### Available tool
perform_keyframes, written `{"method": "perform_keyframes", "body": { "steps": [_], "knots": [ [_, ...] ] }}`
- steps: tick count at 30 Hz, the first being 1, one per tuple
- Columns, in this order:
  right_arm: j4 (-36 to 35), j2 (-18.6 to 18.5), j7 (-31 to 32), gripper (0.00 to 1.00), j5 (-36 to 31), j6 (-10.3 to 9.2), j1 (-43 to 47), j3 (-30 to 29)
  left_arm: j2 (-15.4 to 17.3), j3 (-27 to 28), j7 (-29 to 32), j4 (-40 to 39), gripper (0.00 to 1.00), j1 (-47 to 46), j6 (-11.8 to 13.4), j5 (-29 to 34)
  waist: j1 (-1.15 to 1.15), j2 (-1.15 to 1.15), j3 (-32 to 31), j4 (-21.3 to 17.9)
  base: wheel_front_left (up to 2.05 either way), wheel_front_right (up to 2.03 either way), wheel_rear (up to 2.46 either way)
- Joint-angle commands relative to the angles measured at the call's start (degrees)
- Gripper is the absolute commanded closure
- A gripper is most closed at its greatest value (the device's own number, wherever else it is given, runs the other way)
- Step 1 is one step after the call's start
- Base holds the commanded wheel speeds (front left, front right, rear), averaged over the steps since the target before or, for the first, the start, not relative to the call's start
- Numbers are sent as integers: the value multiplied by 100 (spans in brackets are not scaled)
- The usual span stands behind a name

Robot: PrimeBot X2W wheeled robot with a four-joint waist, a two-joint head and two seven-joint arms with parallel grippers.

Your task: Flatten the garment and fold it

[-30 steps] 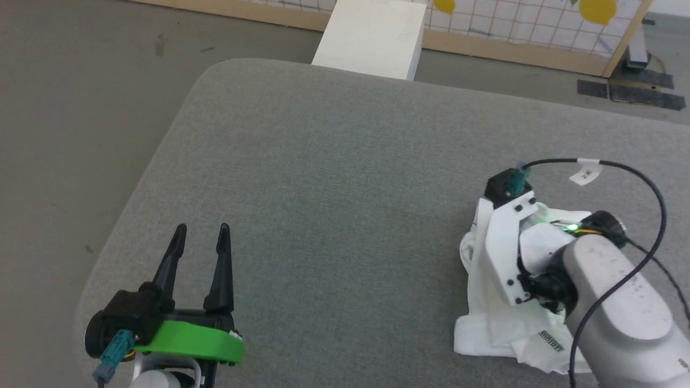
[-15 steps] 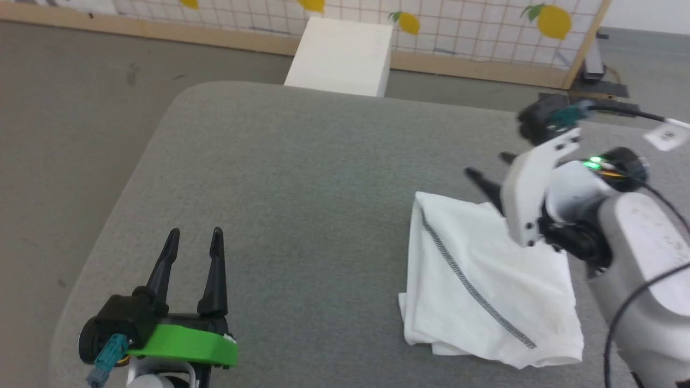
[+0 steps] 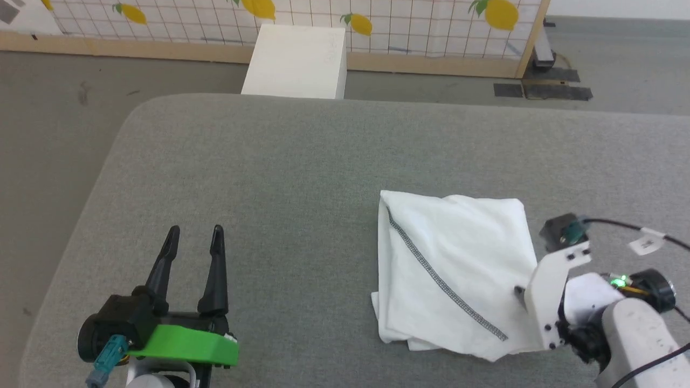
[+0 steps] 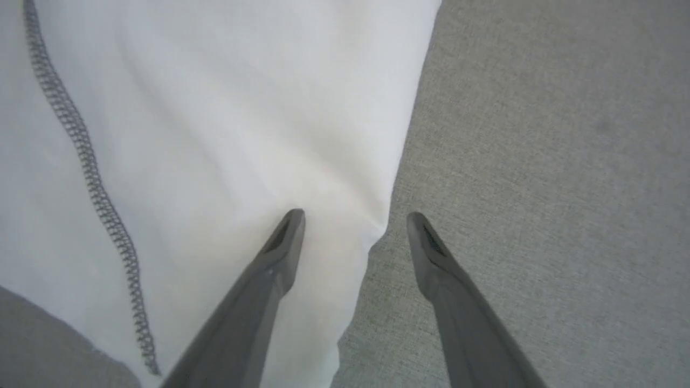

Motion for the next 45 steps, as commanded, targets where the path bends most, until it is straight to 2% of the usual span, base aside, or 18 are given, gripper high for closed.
{"method": "perform_keyframes", "body": {
  "steps": [1, 7, 9, 11, 15, 23, 28, 31, 35, 45],
  "knots": [
    [99, 30, 61, 0, -129, -9, 87, 26, 16, 2, -27, -13, 0, -35, 19, 24, 0, 0, 156, 124, 0, 0, 0],
    [541, 88, 178, 0, -256, -9, 199, 90, -1, 4, -27, 30, 0, -98, 7, -4, 0, 0, 300, 279, 0, 0, 0],
    [614, 67, 144, 100, -204, -9, 179, 97, -4, 18, -27, 31, 0, -102, 5, -4, 0, 0, 318, 286, 0, 0, 0],
    [646, 0, 116, 100, -158, -9, 133, 131, -3, 67, -27, 13, 0, -79, 21, -2, 0, 0, 333, 219, 0, 0, 0],
    [575, -180, -19, 100, -62, -9, -94, 349, -7, 205, -27, -80, 0, 5, 79, -29, 0, 0, 425, -197, 0, 0, 0],
    [493, -641, -126, 100, 341, -9, -1039, 1344, -21, 542, -27, -459, 0, 57, 202, -53, 0, 0, 824, -1815, 0, 0, 0],
    [685, -976, -229, 100, 547, -9, -1749, 1752, 68, 446, -25, -585, 0, -218, 155, 58, 0, 0, 1237, -2502, 0, 0, 0],
    [864, -1204, -324, 100, 559, -9, -2125, 1802, 176, 364, 23, -667, 0, -439, 127, 136, 0, 0, 1525, -2652, 0, 0, 0],
    [1158, -1556, -463, 100, 536, -9, -2504, 1618, 314, 306, 160, -844, 0, -696, 110, 217, 0, 0, 1962, -2612, 0, 0, 0],
    [1795, -2194, -722, 100, -26, -9, -2899, 192, 599, 439, 455, -1308, 0, -846, 169, 283, 0, 0, 2905, -2093, 0, 0, 0]
  ]
}}
